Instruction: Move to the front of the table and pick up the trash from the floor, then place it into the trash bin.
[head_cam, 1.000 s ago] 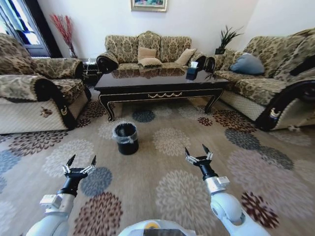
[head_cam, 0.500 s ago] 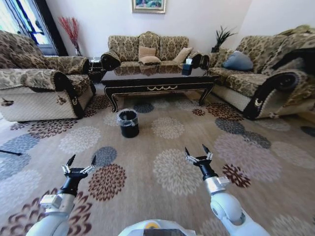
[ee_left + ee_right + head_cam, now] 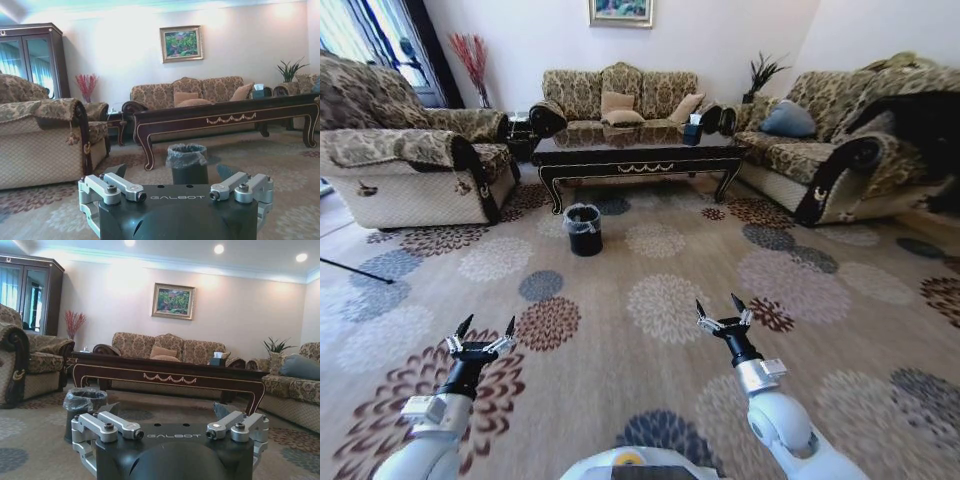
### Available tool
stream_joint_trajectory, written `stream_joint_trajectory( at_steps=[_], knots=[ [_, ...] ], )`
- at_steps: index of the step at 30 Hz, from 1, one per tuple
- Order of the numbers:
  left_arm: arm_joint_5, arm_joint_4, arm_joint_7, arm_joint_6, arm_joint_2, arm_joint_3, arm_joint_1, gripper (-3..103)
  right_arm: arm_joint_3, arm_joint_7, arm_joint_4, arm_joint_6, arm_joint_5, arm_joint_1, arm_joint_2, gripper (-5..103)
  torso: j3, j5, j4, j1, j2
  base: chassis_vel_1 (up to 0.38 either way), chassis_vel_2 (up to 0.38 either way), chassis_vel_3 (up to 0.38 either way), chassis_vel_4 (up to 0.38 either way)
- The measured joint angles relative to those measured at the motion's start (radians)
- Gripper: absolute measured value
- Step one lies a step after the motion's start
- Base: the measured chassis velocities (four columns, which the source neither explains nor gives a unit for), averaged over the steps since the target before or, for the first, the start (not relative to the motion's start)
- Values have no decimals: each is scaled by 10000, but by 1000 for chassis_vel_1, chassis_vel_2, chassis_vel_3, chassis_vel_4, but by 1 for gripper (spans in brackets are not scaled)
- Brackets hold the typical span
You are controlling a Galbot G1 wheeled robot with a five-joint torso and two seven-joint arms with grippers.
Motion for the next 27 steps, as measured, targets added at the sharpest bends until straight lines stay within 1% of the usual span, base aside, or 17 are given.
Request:
stream_joint_trajectory(
  at_steps=[1,2,4,6,7,8,11,13,16,21,22,26,27],
  knots=[
    [0,0,0,0,0,1,2,100,-1,0,-2,0,1,-2,0,100,2,15,-2,0,-1,184,-216,-209,308],
    [1,-1,0,0,0,0,2,100,-1,1,-1,0,0,-2,0,100,0,20,-2,-1,1,184,-82,-152,141],
    [1,0,0,0,0,0,2,100,-1,1,-1,0,0,-2,0,100,0,14,-2,-1,1,63,-82,-152,26],
    [0,0,0,0,0,0,0,100,-1,0,-1,0,0,0,0,100,7,0,-4,1,-1,20,-33,-65,-20],
    [0,0,0,0,1,0,-2,100,-1,0,-1,0,0,2,0,100,10,11,-3,2,-1,-51,95,12,-66],
    [0,0,0,0,1,-1,-2,100,-1,0,-1,0,0,4,1,100,16,13,-2,3,2,-51,95,79,-90],
    [0,1,0,0,1,0,-3,100,-1,0,-1,0,0,5,0,100,54,3,-1,4,36,-45,85,57,-46],
    [0,0,0,0,1,0,-3,100,-1,1,-1,0,0,5,0,100,139,14,-2,3,137,0,0,0,0],
    [0,0,0,0,1,0,-2,100,-1,1,-1,0,0,3,0,100,211,7,-3,3,218,0,0,0,0],
    [0,0,0,0,0,0,-1,100,-1,0,-1,0,0,2,0,100,473,9,-2,15,497,0,0,0,0],
    [0,0,0,0,0,0,-1,100,-1,0,-1,0,0,2,0,100,473,9,-2,15,497,0,0,0,0],
    [0,0,0,0,1,0,0,100,-1,0,-1,0,0,2,0,100,644,9,-2,37,688,0,0,0,0],
    [0,0,0,0,1,0,0,100,-1,0,-1,0,0,2,0,100,644,9,-2,37,688,0,0,0,0]
  ],
)
